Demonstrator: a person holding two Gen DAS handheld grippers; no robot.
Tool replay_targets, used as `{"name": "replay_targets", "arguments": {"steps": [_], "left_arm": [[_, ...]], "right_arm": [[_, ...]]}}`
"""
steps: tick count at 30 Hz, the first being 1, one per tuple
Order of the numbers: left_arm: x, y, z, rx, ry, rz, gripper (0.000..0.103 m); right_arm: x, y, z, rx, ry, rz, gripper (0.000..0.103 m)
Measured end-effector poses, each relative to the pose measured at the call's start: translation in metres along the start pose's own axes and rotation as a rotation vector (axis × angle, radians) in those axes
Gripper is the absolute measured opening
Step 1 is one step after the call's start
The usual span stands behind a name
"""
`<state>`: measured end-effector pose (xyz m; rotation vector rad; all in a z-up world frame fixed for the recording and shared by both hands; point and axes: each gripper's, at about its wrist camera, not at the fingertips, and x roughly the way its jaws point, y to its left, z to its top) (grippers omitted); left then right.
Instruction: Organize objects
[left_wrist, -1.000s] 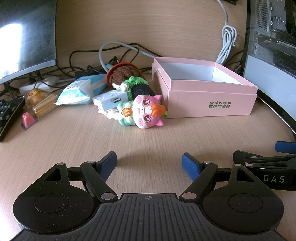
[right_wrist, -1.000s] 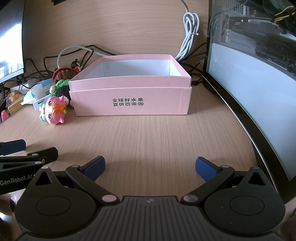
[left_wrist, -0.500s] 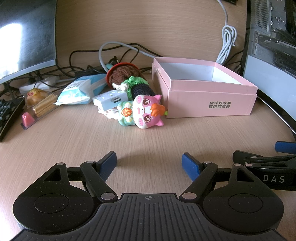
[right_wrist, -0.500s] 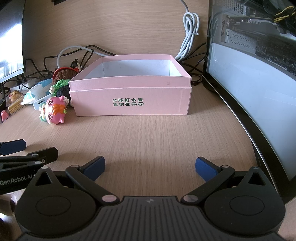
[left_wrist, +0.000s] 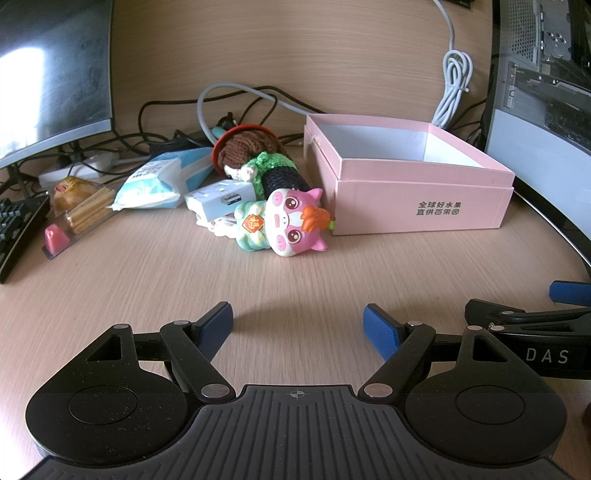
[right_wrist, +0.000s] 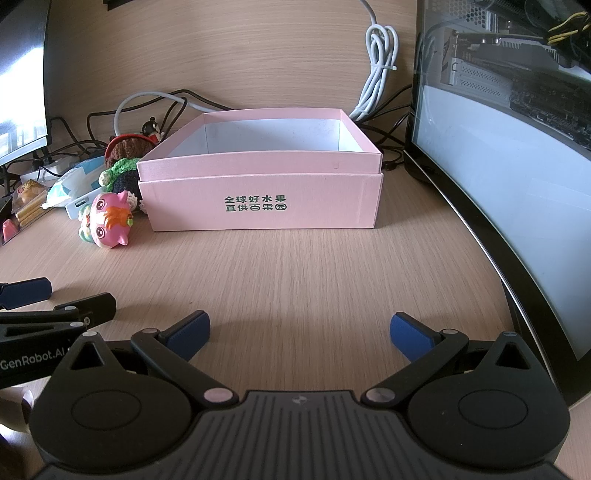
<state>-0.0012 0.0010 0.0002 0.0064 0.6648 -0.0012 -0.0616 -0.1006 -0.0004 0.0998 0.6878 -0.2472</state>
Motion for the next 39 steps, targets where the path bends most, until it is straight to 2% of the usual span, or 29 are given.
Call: {"name": "replay_targets", "arguments": {"steps": [21, 25, 27, 30, 32, 35, 37, 39], "left_arm": [[-0.003, 0.002, -0.003, -0.005, 0.0, 0.009, 0.083], [-0.006, 0.005, -0.003, 0.012, 0.009, -0.013, 0.083], [-0.007, 0.014, 0.0, 0.001, 0.022, -0.042, 0.076], [-0.008, 0.045, 0.016, -0.065, 0.04, -0.072, 0.073], [-0.01, 0.075, 0.036, -0.09, -0.009, -0.048, 0.073], [-0.001, 0.117, 0.07, -0.061, -0.055, -0.01, 0.073], [0.019, 0.141, 0.097, -0.035, -0.03, -0.009, 0.073], [0.047, 0.158, 0.122, -0.023, 0.026, -0.037, 0.073]], "right_arm": [[0.0, 0.0, 0.0, 0.0, 0.0, 0.0, 0.103], [0.0, 0.0, -0.001, 0.0, 0.0, 0.0, 0.103], [0.0, 0.001, -0.002, 0.0, 0.0, 0.001, 0.103], [0.0, 0.002, -0.003, 0.002, 0.0, 0.005, 0.103], [0.001, 0.002, 0.001, -0.002, 0.018, 0.012, 0.103], [0.001, 0.003, 0.008, 0.011, 0.074, -0.008, 0.103], [0.0, 0.007, 0.01, 0.04, 0.105, -0.044, 0.103], [0.0, 0.01, 0.011, 0.072, 0.132, -0.077, 0.103]]}}
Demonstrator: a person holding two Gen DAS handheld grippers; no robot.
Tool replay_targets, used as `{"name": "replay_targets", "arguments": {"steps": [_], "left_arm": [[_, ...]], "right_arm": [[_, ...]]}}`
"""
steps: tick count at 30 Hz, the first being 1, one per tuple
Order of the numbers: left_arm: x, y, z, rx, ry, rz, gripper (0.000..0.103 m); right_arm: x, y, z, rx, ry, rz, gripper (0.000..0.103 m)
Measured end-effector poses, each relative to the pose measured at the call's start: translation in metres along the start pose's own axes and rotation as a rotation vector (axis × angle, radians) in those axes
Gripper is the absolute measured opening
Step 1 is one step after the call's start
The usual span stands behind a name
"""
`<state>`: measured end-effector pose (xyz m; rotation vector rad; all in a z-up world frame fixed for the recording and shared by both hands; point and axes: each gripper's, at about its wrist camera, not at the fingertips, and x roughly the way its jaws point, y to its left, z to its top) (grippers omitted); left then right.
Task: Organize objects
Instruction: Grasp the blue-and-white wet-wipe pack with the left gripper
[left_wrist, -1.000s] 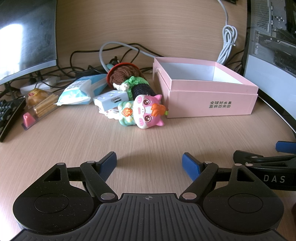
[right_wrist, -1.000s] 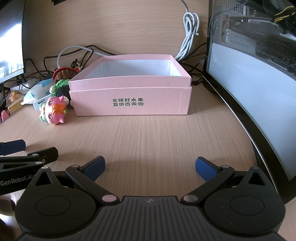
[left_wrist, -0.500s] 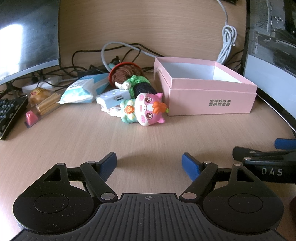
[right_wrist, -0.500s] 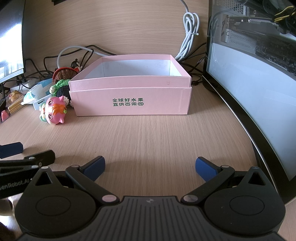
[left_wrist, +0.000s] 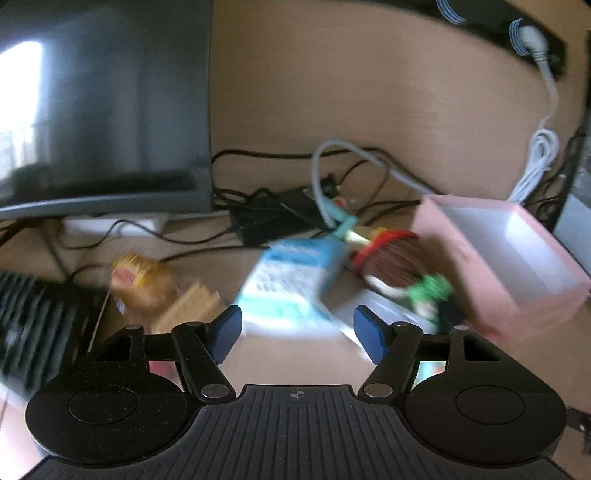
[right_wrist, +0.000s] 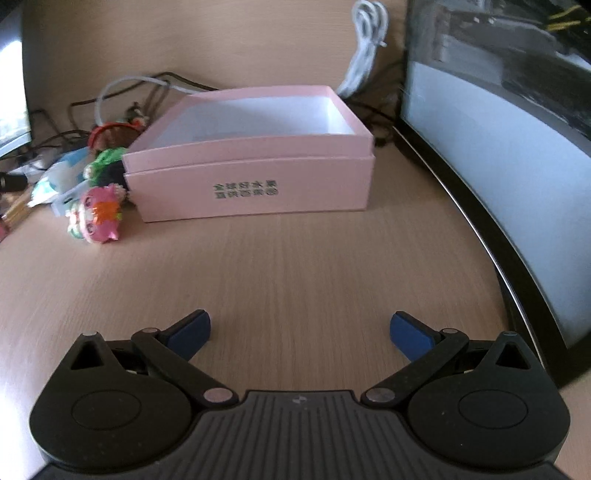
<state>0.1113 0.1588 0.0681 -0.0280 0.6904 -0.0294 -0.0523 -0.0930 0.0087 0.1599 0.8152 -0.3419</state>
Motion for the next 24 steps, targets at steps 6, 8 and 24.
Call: {"name": "replay_targets", "arguments": {"steps": [6, 8, 24], "left_arm": [[0.067, 0.009, 0.027, 0.06, 0.128, -0.08, 0.074], [0.083, 0.009, 0.029, 0.081, 0.143, -0.067, 0.073], [0.021, 0.02, 0.014, -0.008, 0.073, -0.198, 0.054]], "right_arm": [[0.002, 0.006, 0.01, 0.042, 0.104, -0.032, 0.103], [0.003, 0.008, 0.014, 0.048, 0.143, -0.035, 0.103], [-0.015, 0.03, 0.019, -0.04, 0.128, 0.021, 0.103]]}}
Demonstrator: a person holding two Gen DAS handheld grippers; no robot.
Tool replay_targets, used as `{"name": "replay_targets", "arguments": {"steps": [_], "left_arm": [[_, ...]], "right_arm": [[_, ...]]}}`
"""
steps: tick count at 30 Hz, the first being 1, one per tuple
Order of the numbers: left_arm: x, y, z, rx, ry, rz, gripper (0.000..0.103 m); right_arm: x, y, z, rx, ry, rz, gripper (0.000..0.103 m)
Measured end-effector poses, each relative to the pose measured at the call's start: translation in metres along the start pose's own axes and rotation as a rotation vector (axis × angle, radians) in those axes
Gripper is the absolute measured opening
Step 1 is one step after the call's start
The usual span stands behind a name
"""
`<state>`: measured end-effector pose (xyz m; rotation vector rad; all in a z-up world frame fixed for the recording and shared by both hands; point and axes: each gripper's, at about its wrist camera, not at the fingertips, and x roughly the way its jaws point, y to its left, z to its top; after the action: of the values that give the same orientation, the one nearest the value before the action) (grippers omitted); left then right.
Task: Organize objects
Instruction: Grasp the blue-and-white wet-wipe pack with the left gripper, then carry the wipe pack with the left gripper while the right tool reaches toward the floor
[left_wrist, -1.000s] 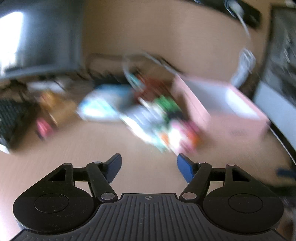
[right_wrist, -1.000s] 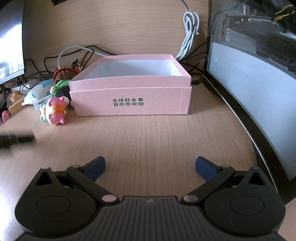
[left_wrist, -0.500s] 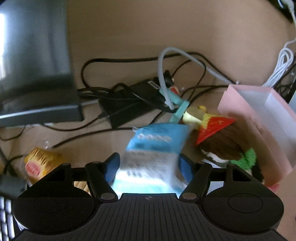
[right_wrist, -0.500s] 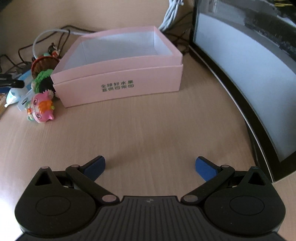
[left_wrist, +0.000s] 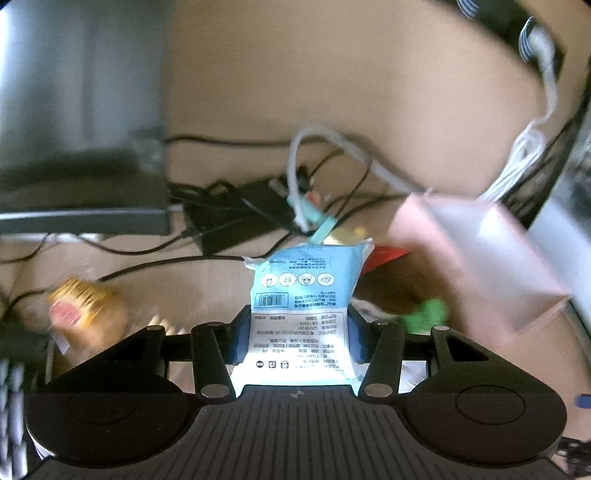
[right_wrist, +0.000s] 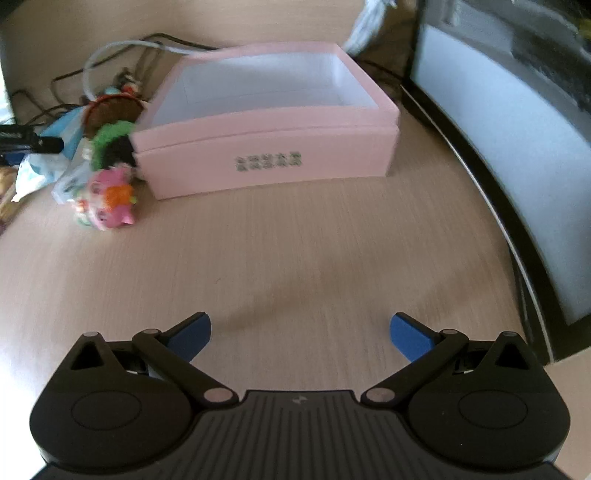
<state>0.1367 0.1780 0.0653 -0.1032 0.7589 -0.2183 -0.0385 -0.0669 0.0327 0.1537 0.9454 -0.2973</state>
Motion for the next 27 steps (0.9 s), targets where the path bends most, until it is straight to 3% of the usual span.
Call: {"name": "replay_targets", "arguments": {"steps": [4, 7, 10, 12, 17, 20, 25, 27], "left_arm": [[-0.064, 0.007, -0.032, -0.128, -0.026, 0.009, 0.054], [-0.1, 0.023, -0.061, -0.224, -0.026, 0.073, 0.054], [-0.139, 0.057, -0.085, -0.327, -0.049, 0.176, 0.054], [-0.165, 0.085, -0.1, -0.411, -0.059, 0.254, 0.054], [-0.215, 0.138, -0.13, -0.533, -0.082, 0.368, 0.054], [-0.231, 0.147, -0.145, -0.58, -0.102, 0.379, 0.054], [-0.234, 0.155, -0.168, -0.59, -0.081, 0.356, 0.054], [-0.231, 0.154, -0.172, -0.582, -0.072, 0.358, 0.054]], "right_arm": [[-0.031, 0.02, 0.013, -0.15, -0.107, 0.091, 0.103], [-0.04, 0.055, 0.033, -0.253, -0.198, 0.164, 0.103], [-0.03, 0.113, 0.057, -0.363, -0.227, 0.302, 0.103], [-0.02, 0.159, 0.069, -0.42, -0.25, 0.346, 0.103], [0.009, 0.259, 0.099, -0.411, -0.254, 0.473, 0.103], [0.038, 0.304, 0.114, -0.421, -0.232, 0.462, 0.078], [0.081, 0.352, 0.136, -0.368, -0.257, 0.434, 0.076], [0.095, 0.361, 0.141, -0.337, -0.23, 0.441, 0.065]]}}
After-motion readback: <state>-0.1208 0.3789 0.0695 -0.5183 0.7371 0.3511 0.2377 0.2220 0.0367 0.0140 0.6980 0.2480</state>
